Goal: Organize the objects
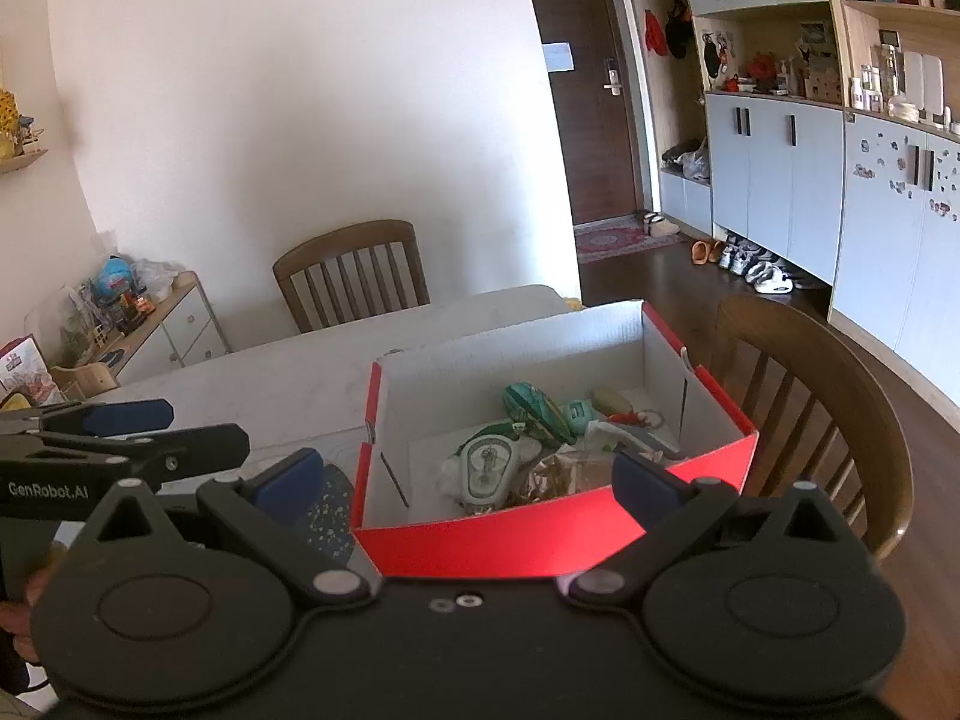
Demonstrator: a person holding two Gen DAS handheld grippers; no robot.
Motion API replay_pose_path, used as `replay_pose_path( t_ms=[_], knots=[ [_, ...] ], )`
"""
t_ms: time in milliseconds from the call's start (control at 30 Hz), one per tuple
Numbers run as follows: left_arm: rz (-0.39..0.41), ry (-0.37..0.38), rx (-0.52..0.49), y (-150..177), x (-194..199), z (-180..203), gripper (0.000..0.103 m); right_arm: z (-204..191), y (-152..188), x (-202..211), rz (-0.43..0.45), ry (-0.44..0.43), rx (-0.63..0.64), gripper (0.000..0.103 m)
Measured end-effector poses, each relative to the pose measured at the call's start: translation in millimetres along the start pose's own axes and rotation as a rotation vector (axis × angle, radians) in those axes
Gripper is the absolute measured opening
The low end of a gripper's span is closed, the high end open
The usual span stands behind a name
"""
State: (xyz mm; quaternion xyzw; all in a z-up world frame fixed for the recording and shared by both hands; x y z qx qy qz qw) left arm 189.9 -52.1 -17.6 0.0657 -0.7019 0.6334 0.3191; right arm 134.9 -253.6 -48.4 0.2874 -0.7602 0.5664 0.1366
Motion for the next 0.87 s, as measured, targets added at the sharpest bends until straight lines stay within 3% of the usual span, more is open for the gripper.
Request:
replay_pose_path(
  t_ms=[867],
  knots=[
    [0.041,0.018,0.013,-0.4,8.5,-6.8,0.103,1.3,5.6,5.5,-0.004,0.014,-0.041,0.102]
  ],
)
Point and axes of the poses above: each gripper's, at about its wrist camera, not at the fingertips, and x roughly against the way its jaws point, z to its right, y to its underside, the point moved 4 cm from there along -x, roughly the way its jaws point, and after that the axes turned 7 degrees about -x, right-handed, at the moved point
